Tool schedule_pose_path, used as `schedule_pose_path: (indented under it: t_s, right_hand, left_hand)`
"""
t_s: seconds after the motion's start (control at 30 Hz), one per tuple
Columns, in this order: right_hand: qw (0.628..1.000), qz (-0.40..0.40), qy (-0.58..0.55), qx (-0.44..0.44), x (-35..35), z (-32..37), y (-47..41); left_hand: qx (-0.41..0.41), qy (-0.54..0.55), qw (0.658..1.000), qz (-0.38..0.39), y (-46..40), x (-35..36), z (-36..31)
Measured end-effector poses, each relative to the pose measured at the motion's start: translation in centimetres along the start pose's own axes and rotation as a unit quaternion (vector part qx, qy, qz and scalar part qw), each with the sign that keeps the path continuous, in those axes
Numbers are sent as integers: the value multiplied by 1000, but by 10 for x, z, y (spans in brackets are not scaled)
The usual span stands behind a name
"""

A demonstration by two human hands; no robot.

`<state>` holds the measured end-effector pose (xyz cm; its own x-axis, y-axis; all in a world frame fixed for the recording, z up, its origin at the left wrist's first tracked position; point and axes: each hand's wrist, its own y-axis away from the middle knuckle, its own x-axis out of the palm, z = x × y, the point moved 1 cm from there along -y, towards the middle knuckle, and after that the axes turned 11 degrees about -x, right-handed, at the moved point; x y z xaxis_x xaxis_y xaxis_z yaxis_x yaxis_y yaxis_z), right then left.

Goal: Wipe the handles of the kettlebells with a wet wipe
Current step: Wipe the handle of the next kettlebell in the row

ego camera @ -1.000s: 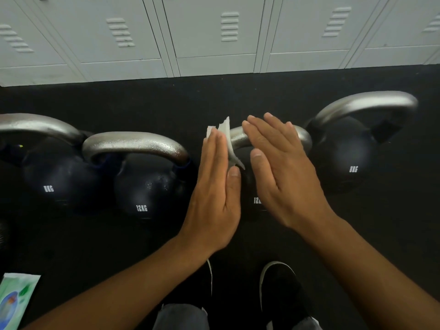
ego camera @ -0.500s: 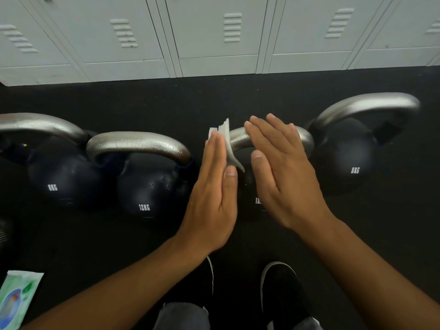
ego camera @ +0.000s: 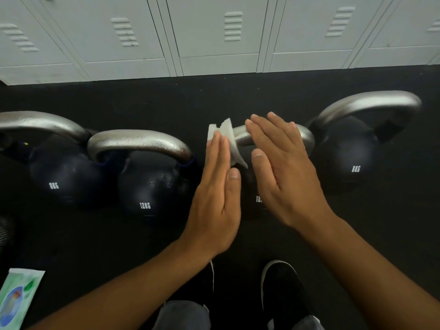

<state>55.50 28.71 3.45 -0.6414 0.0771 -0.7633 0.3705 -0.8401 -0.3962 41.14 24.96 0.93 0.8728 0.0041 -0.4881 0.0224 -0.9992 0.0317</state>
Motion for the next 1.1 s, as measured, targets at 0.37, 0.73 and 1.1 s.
schedule_pose_path:
  t_s: [0.37,0.73,1.1]
  right_hand:
    - [1000,-2,0,-4,0,0,1]
    - [1000,-8,1,-6,1,0,1]
    - [1000,-16,2,-9,4,-1,2]
  left_hand:
    - [-83,42,996,12,-8,-4,7]
    - [-91,57,994,32,-15,-4,16]
    - [-115,124,985,40,-4,1,22]
